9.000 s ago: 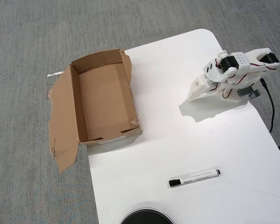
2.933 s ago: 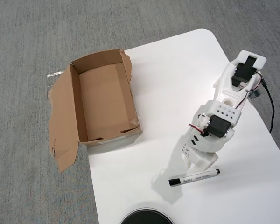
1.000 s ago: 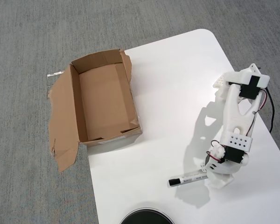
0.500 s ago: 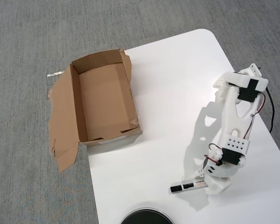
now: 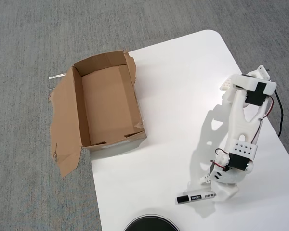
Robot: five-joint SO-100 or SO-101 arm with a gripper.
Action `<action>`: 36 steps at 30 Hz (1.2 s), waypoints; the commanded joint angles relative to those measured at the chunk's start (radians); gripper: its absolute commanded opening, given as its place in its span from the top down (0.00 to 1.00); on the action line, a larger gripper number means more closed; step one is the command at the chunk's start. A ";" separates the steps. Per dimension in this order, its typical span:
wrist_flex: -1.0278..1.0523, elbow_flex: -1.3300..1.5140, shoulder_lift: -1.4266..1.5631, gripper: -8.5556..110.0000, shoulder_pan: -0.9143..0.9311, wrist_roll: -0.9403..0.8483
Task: Grasp a pen and put it in the box.
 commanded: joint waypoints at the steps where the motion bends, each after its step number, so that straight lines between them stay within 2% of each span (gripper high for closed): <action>1: -0.003 0.007 -0.009 0.73 -0.008 0.008; 36: -0.005 0.004 -0.009 0.73 -0.090 0.010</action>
